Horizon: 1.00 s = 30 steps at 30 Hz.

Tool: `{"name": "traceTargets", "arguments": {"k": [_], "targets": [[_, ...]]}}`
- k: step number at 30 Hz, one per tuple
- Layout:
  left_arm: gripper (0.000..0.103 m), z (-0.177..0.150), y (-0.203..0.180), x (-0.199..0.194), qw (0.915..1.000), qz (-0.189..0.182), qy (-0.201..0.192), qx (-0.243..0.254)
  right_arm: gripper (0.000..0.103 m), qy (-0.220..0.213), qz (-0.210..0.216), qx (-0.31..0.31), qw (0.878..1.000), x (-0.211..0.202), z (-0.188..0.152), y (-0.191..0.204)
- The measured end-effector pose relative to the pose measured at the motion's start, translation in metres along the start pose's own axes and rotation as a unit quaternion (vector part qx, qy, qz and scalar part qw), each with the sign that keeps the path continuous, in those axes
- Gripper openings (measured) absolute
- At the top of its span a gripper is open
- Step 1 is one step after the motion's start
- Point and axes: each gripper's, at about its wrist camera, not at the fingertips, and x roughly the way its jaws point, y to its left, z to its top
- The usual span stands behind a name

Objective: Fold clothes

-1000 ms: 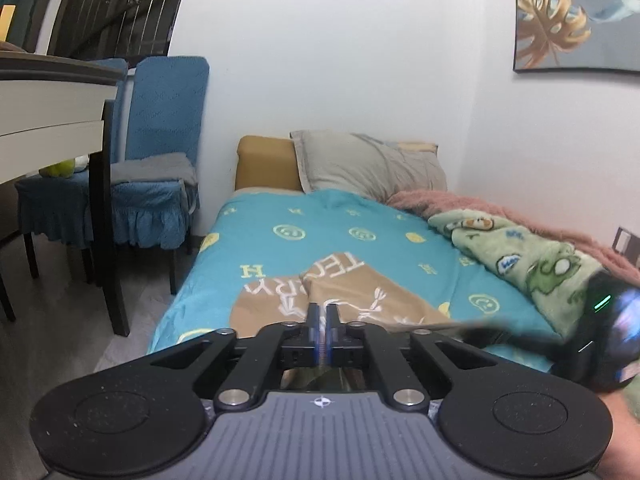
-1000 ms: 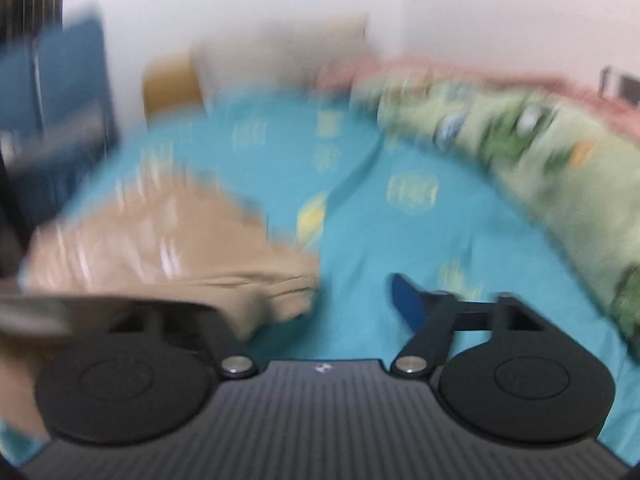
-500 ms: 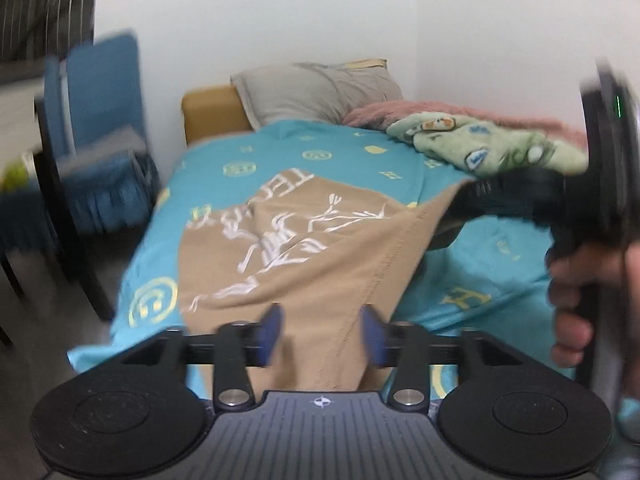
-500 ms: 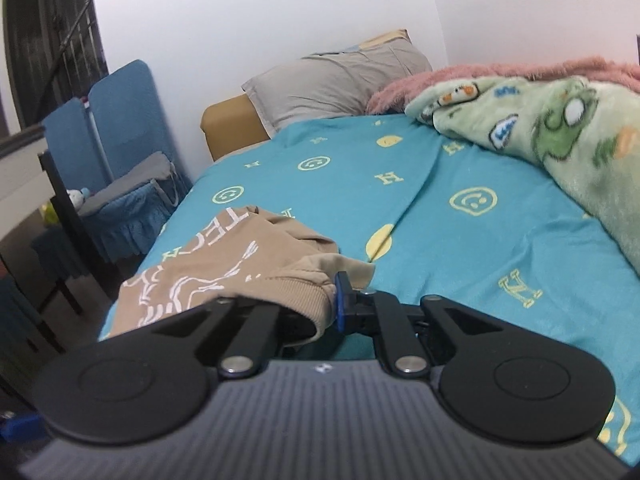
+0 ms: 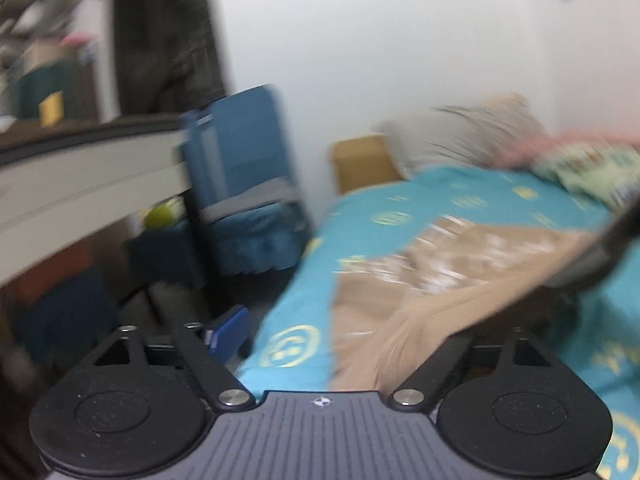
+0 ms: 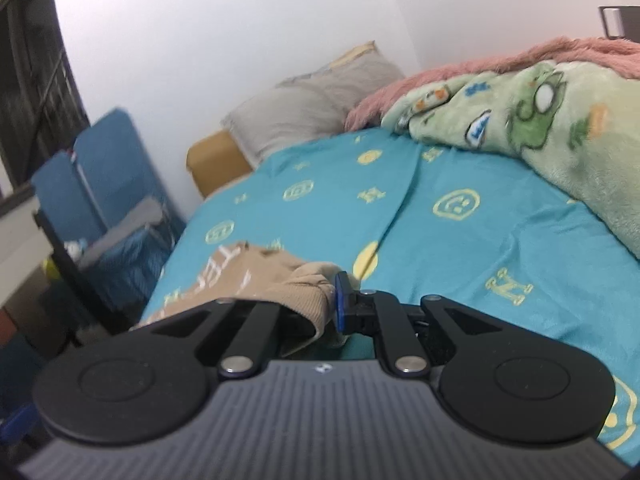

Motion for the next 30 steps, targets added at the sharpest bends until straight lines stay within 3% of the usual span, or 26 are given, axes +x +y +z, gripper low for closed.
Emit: {"name": "traceTargets", "arguments": {"k": [2, 4, 6, 7, 8, 10, 12, 16, 22, 30], "targets": [[0.088, 0.003, 0.011, -0.002, 0.9995, 0.026, 0.014, -0.01, 0.011, -0.025, -0.007, 0.0, 1.0, -0.006, 0.003, 0.002], [0.089, 0.005, 0.015, 0.0, 0.999, 0.024, 0.037, 0.001, 0.023, -0.045, -0.023, -0.015, 0.999, -0.011, 0.005, 0.005], [0.088, 0.001, 0.014, -0.003, 0.9978, 0.035, 0.053, 0.017, 0.05, -0.064, -0.045, -0.038, 0.996, -0.014, 0.005, 0.008], [0.088, 0.002, 0.017, -0.002, 0.9977, 0.041, 0.052, 0.011, 0.057, -0.065, -0.062, -0.055, 0.995, -0.012, 0.003, 0.01], [0.088, 0.004, 0.02, -0.002, 0.9975, 0.048, 0.052, 0.004, 0.073, -0.064, -0.079, -0.071, 0.992, -0.01, 0.002, 0.012], [0.088, 0.01, 0.031, 0.0, 0.9971, 0.052, 0.049, -0.026, 0.085, -0.041, -0.109, -0.089, 0.989, -0.001, -0.003, 0.008], [0.088, 0.018, 0.045, -0.001, 0.9955, 0.05, 0.043, -0.068, 0.085, -0.009, -0.099, -0.077, 0.992, 0.006, -0.007, -0.001], [0.088, 0.035, 0.062, -0.016, 0.9933, 0.052, 0.007, -0.103, 0.084, -0.008, -0.077, -0.07, 0.995, -0.009, 0.0, 0.001], [0.088, 0.094, 0.094, -0.044, 0.9867, 0.035, -0.047, -0.152, 0.084, -0.043, -0.038, -0.089, 0.994, -0.053, 0.054, 0.028], [0.089, 0.194, 0.135, -0.127, 0.9746, 0.017, -0.138, -0.175, 0.084, -0.1, 0.001, -0.092, 0.991, -0.146, 0.148, 0.068]]}}
